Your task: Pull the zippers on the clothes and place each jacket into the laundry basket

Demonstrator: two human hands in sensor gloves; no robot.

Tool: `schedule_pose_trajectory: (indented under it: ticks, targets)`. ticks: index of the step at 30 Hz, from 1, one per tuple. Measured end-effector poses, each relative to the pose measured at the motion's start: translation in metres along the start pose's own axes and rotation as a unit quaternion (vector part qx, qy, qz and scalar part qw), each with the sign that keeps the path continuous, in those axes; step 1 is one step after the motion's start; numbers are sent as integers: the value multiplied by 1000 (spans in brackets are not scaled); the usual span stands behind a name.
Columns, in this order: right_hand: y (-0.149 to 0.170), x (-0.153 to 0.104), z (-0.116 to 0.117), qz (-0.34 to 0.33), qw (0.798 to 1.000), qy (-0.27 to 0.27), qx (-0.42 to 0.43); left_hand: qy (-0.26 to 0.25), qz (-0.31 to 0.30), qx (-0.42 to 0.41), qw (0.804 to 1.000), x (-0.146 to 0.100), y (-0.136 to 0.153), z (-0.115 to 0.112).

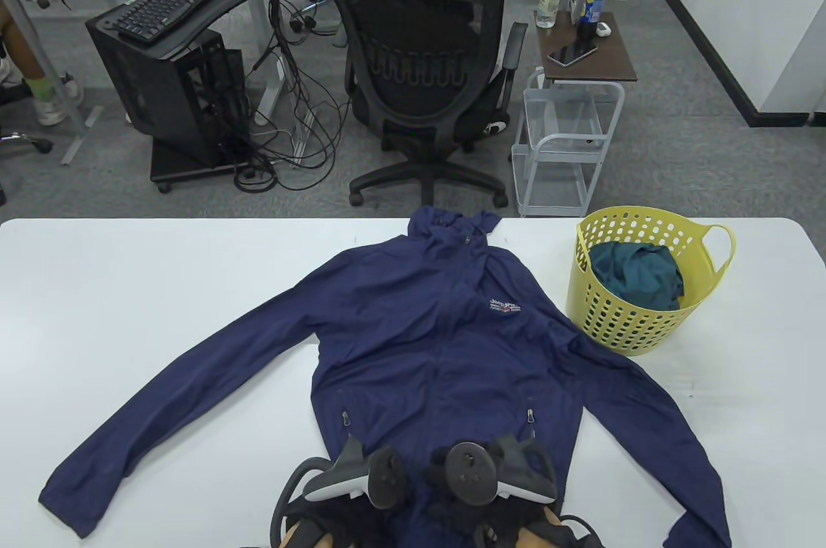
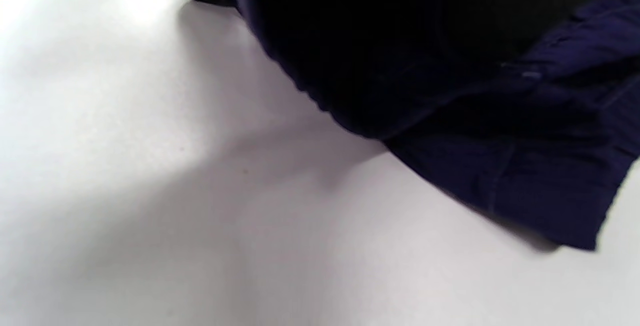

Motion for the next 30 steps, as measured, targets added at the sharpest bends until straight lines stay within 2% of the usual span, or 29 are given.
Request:
schedule_pose_trajectory:
  ticks: [4, 5, 7, 8, 12, 15, 17, 19, 23, 24, 27, 30]
  targets:
    - [-24, -3, 15, -22, 997, -67, -26, -3, 9, -11, 1000, 2, 6, 1]
    - [-31, -3, 22, -15, 994, -77, -74, -3, 8, -18, 1000, 3, 8, 1]
    - [-38, -1, 26, -20, 986, -62, -154, -2, 9, -21, 1000, 4, 10, 0]
    - [-41, 0, 25, -24, 985, -50, -161, -3, 11, -22, 1000, 4, 11, 0]
    - [-37, 4, 21, -9, 991, 18, -130, -9, -14, -54, 998, 3, 13, 0]
    - [-33, 1, 24, -12, 994, -37, -102, -1, -22, -62, 998, 4, 12, -1]
    - [-36, -1, 28, -14, 992, -42, -122, -2, -23, -67, 998, 5, 13, -1]
    - [-43, 0, 30, -23, 983, -18, -181, -2, -27, -75, 997, 5, 14, -1]
    - [-56, 1, 27, -50, 972, 43, -227, 1, -34, -87, 996, 5, 17, -2]
    - [-57, 1, 26, -56, 970, 66, -225, 0, -36, -89, 995, 5, 18, -2]
    - [-51, 2, 23, -49, 975, 80, -203, 0, -41, -91, 995, 5, 17, -2]
    - [-35, 4, 15, -10, 985, 94, -147, -11, -70, -106, 992, 2, 15, -1]
Point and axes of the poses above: the tracker on the back of each hand, its own y axis roughly to the little-finger side, its own x axis roughly from the wrist to the fingertips, z = x × y, the point moved 2 cm from there along x, roughly from the wrist to the fingertips, and after that the axes turned 10 degrees about y, right-handed, at the moved point
